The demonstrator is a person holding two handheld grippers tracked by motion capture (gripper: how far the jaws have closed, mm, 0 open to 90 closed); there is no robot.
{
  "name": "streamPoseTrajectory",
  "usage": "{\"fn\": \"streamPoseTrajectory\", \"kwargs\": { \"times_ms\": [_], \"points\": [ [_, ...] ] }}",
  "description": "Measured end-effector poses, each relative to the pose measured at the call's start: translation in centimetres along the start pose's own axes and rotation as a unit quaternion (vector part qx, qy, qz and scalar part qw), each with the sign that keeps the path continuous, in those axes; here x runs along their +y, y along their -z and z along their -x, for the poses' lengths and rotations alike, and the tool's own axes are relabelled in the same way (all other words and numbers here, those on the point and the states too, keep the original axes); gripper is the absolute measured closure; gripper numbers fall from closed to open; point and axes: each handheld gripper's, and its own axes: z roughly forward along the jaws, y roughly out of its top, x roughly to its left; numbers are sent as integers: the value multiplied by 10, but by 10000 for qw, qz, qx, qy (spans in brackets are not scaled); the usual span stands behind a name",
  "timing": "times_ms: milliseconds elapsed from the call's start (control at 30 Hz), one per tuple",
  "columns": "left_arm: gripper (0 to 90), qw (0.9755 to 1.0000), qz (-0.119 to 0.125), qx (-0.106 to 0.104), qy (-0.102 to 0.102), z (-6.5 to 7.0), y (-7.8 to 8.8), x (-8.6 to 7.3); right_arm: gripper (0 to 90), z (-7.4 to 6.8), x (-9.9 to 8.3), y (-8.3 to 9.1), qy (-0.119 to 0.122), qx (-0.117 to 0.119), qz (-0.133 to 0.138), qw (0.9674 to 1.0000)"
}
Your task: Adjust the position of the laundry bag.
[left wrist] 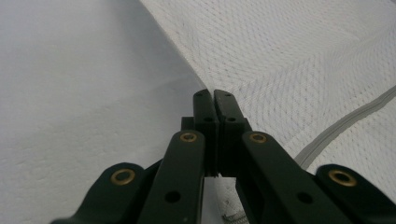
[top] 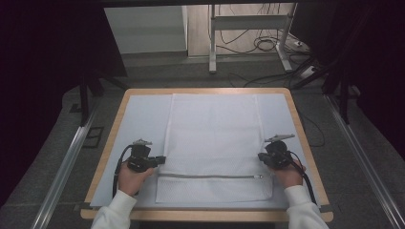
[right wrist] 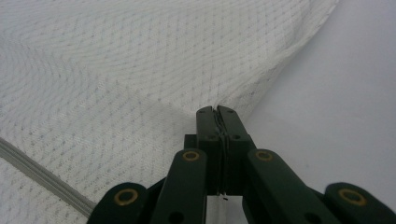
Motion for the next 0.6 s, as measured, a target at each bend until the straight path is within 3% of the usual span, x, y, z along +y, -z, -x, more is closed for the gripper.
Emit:
{"fn": "streamPoseTrajectory", "kwargs": {
  "times_ms": [600],
  "points": [
    [900,9997,60,136,180,-20,12,-10,876,-16,5,-6,96,245,53,9996]
  ]
}}
